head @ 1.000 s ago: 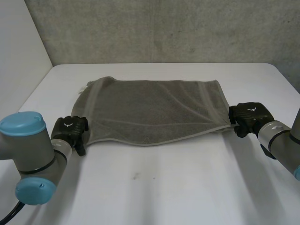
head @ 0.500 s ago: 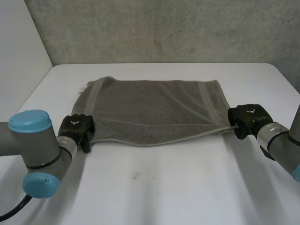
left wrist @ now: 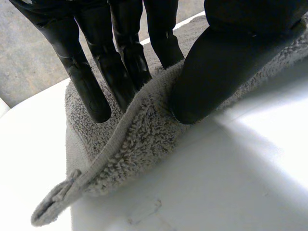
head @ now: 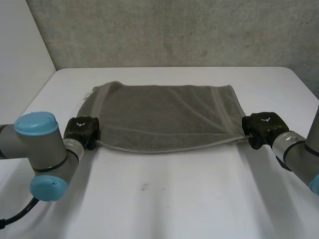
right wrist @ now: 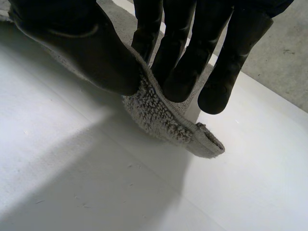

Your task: Fold the towel.

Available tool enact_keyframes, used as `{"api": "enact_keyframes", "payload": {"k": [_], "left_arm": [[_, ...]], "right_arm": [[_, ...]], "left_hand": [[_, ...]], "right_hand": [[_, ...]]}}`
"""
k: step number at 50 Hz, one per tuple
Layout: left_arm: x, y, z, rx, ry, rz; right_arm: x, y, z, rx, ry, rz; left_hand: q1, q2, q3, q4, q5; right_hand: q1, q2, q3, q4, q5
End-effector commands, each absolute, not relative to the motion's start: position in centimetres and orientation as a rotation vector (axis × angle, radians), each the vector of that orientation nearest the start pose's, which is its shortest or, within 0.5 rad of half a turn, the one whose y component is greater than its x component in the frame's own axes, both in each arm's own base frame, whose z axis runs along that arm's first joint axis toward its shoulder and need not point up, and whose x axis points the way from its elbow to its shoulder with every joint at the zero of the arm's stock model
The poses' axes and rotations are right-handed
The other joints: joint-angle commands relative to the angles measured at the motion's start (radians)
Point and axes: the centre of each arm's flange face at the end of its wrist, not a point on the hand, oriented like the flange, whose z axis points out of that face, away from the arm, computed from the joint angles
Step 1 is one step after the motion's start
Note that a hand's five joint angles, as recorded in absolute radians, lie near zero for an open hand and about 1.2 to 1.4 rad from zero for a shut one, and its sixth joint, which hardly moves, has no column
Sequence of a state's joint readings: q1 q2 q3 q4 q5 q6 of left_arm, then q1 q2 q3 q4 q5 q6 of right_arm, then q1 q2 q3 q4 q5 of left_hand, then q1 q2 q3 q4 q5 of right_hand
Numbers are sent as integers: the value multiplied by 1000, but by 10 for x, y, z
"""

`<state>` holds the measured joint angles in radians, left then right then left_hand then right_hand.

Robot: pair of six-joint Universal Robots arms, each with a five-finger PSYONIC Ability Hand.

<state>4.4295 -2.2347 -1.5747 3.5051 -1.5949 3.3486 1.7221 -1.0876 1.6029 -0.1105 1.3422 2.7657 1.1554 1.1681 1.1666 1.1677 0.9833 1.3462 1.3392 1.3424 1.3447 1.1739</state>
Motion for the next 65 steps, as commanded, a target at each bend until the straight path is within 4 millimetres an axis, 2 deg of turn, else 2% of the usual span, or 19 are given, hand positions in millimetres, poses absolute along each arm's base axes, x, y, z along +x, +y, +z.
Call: {"api": "enact_keyframes", "payload": {"k": [1,7,12,15,17,20,22,30,33,39,42,45,47,49,50,52,53,60,65], "left_arm": [[-229,-329,104,600,2474,-1864],[-225,-323,124,595,2457,-1875],[-212,-294,153,664,2454,-1781],[-205,-273,164,744,2440,-1707],[-205,-273,164,745,2440,-1707],[-199,-246,170,843,2438,-1601],[-193,-224,178,896,2432,-1546],[-179,-173,204,941,2397,-1534],[-177,-160,209,959,2382,-1543],[-180,-157,210,1010,2385,-1577],[-184,-167,211,1036,2389,-1620],[-189,-192,198,1050,2416,-1615],[-191,-205,192,1055,2417,-1618],[-198,-232,186,1054,2395,-1643],[-198,-232,186,1054,2395,-1643],[-206,-264,176,1053,2378,-1663],[-206,-264,176,1053,2378,-1663],[-226,-337,152,1048,2340,-1717],[-235,-371,135,1038,2317,-1748]], "right_arm": [[203,-321,149,-852,2411,-1709],[201,-324,160,-846,2404,-1742],[199,-316,182,-924,2386,-1791],[197,-303,193,-1045,2411,-1767],[193,-285,195,-1177,2471,-1660],[191,-275,195,-1227,2493,-1600],[186,-256,205,-1300,2515,-1542],[160,-216,240,-1425,2572,-1574],[152,-206,246,-1496,2582,-1585],[149,-205,244,-1571,2575,-1604],[150,-210,242,-1572,2560,-1619],[151,-232,227,-1569,2546,-1617],[154,-263,217,-1546,2533,-1684],[159,-276,213,-1523,2515,-1720],[159,-276,212,-1522,2515,-1720],[175,-302,204,-1482,2460,-1797],[175,-302,204,-1482,2460,-1798],[209,-357,174,-1445,2426,-1908],[224,-387,162,-1436,2379,-2017]], "left_hand": [[241,228,230,229,238],[241,228,230,229,238],[241,228,230,229,238],[241,228,230,229,238],[241,228,230,229,238],[241,228,230,229,238],[241,228,230,229,238],[241,228,230,229,238],[241,228,230,229,238],[241,228,230,229,238],[241,228,230,229,238],[241,228,230,229,238],[241,228,230,229,238],[241,228,230,229,238],[241,228,230,229,238],[241,228,230,229,238],[241,228,230,229,238],[241,228,230,229,238],[241,228,230,229,238]], "right_hand": [[50,57,54,52,48],[50,57,54,52,48],[50,57,54,52,48],[50,57,54,52,48],[50,57,54,52,48],[50,57,54,52,48],[50,57,54,52,48],[50,57,54,52,48],[50,57,54,52,48],[50,57,54,52,48],[50,57,54,52,48],[50,57,54,52,48],[50,57,54,52,48],[50,57,54,52,48],[50,57,54,52,48],[50,57,54,52,48],[50,57,54,52,48],[50,57,54,52,48],[50,57,54,52,48]]}}
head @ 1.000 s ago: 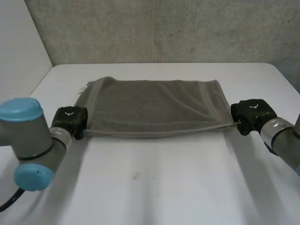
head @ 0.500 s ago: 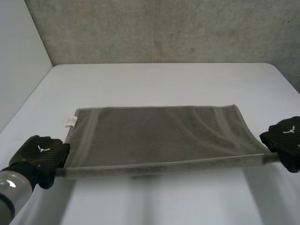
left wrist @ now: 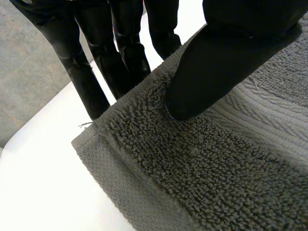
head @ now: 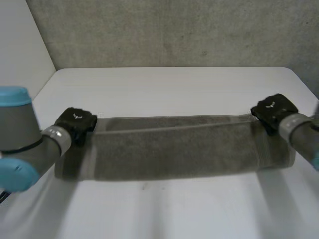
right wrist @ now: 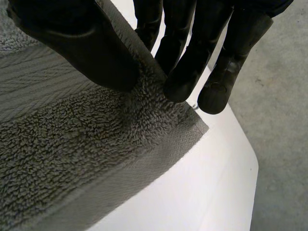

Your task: Fold the towel.

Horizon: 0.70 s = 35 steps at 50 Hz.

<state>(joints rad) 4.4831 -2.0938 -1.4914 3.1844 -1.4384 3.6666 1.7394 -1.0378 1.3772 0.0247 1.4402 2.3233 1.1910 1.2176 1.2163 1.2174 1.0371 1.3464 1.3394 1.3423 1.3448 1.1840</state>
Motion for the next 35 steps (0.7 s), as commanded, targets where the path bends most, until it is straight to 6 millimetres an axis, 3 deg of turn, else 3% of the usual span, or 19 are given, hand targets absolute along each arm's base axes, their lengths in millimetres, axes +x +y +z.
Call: {"api": "enact_keyframes", "payload": {"k": [1,6,11,12,13,14,15,16,18,19,21,23,25,26,28,29,31,35], "left_arm": [[-235,-371,135,1038,2317,-1748],[-243,-407,123,1009,2269,-1813],[-247,-419,115,999,2253,-1834],[-247,-419,115,999,2253,-1835],[-247,-421,112,997,2251,-1835],[-248,-422,111,1000,2248,-1837],[-248,-422,111,1000,2248,-1837],[-249,-422,110,1002,2244,-1838],[-252,-420,110,1008,2245,-1841],[-253,-420,112,1005,2243,-1847],[-254,-418,113,1008,2245,-1847],[-256,-417,120,1002,2237,-1866],[-257,-410,140,976,2234,-1904],[-257,-410,141,976,2235,-1904],[-254,-398,156,946,2261,-1928],[-254,-398,156,946,2261,-1928],[-252,-390,164,927,2280,-1936],[-245,-363,184,877,2341,-1951]], "right_arm": [[229,-396,158,-1436,2356,-2051],[235,-418,142,-1423,2361,-2093],[239,-430,129,-1418,2358,-2110],[240,-433,128,-1408,2350,-2122],[241,-433,128,-1408,2350,-2123],[241,-436,127,-1403,2341,-2138],[241,-436,127,-1403,2340,-2138],[242,-439,129,-1394,2324,-2169],[243,-443,135,-1375,2308,-2208],[243,-445,143,-1348,2291,-2242],[243,-446,152,-1311,2278,-2267],[242,-442,175,-1194,2257,-2295],[240,-439,186,-1140,2250,-2300],[240,-438,186,-1140,2250,-2300],[235,-424,200,-1056,2265,-2261],[235,-423,200,-1056,2265,-2260],[229,-404,211,-1033,2284,-2221],[224,-382,217,-1043,2312,-2176]], "left_hand": [[205,179,180,179,185],[205,179,180,179,185],[205,179,180,179,185],[205,179,180,179,185],[205,179,180,179,185],[-352,-379,-378,-379,-373],[-358,-385,-383,-384,-379],[-1016,-1043,-1042,-1043,-1037],[-894,-921,-920,-921,-915],[-1016,-1043,-1042,-1043,-1037],[-1016,-1043,-1042,-1043,-1037],[-1016,-1043,-1042,-1043,-1037],[-1016,-1043,-1042,-1043,-1037],[-1016,-1043,-1042,-1043,-1037],[-1016,-1043,-1042,-1043,-1037],[-1016,-1043,-1042,-1043,-1037],[-1016,-1043,-1042,-1043,-1037],[-1016,-1043,-1042,-1043,-1037]], "right_hand": [[50,57,54,52,38],[50,57,54,52,38],[50,57,54,52,38],[-397,-390,-393,-395,-409],[-401,-394,-397,-400,-413],[-1172,-1165,-1168,-1170,-1184],[-1172,-1165,-1168,-1170,-1184],[-1172,-1165,-1168,-1170,-1184],[-1172,-1165,-1168,-1170,-1184],[-1172,-1165,-1168,-1170,-1184],[-1172,-1165,-1168,-1170,-1184],[-1172,-1165,-1168,-1170,-1184],[-1172,-1165,-1168,-1170,-1184],[-1172,-1165,-1168,-1170,-1184],[-1172,-1165,-1168,-1170,-1184],[-1172,-1165,-1168,-1170,-1184],[-1172,-1165,-1168,-1170,-1184],[-1172,-1165,-1168,-1170,-1184]]}}
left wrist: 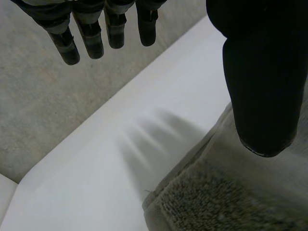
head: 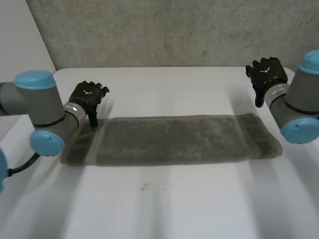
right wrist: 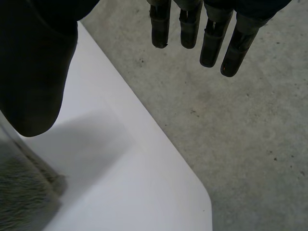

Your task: Fold the towel.

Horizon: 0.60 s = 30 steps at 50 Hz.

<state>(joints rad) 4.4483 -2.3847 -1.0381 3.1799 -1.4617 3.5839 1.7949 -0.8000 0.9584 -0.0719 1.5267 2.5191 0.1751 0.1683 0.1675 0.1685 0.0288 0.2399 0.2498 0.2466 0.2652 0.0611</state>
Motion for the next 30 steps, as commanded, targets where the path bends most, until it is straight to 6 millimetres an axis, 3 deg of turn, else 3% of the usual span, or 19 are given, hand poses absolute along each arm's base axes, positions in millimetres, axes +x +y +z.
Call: {"api": "enact_keyframes", "payload": {"k": [1,5,7,10,16,19,23,26,28,30], "left_arm": [[-241,-352,190,864,2358,-1950],[-236,-333,198,841,2390,-1951],[-231,-317,202,808,2429,-1945],[-227,-305,199,766,2479,-1938],[-220,-286,186,666,2569,-1937],[-219,-282,180,644,2582,-1946],[-218,-279,174,640,2584,-1949],[-218,-277,171,642,2581,-1953],[-219,-276,170,644,2582,-1951],[-219,-276,170,649,2583,-1952]], "right_arm": [[221,-371,216,-1049,2333,-2148],[216,-351,210,-1064,2378,-2078],[207,-336,197,-1069,2455,-1973],[196,-331,182,-1054,2523,-1891],[189,-329,160,-1067,2556,-1801],[182,-338,136,-1055,2560,-1744],[175,-344,122,-1047,2572,-1704],[169,-348,110,-1039,2589,-1667],[166,-354,109,-1026,2587,-1701],[161,-359,113,-1009,2588,-1747]], "left_hand": [[-1,6,7,6,-29],[-1,6,7,6,-29],[-1,6,7,6,-29],[-1,6,7,6,-29],[-1,6,7,6,-29],[-1,6,7,6,-29],[-1,6,7,6,-29],[-1,6,7,6,-29],[-1,6,7,6,-29],[-1,6,7,6,-29]], "right_hand": [[-65,-75,-72,-91,-61],[-65,-75,-72,-91,-61],[3,-7,-3,-22,7],[36,26,29,10,40],[95,85,88,69,99],[176,166,170,151,180],[253,243,246,228,257],[435,425,429,410,439],[1045,1035,1039,1020,1049],[1155,1145,1149,1130,1160]]}}
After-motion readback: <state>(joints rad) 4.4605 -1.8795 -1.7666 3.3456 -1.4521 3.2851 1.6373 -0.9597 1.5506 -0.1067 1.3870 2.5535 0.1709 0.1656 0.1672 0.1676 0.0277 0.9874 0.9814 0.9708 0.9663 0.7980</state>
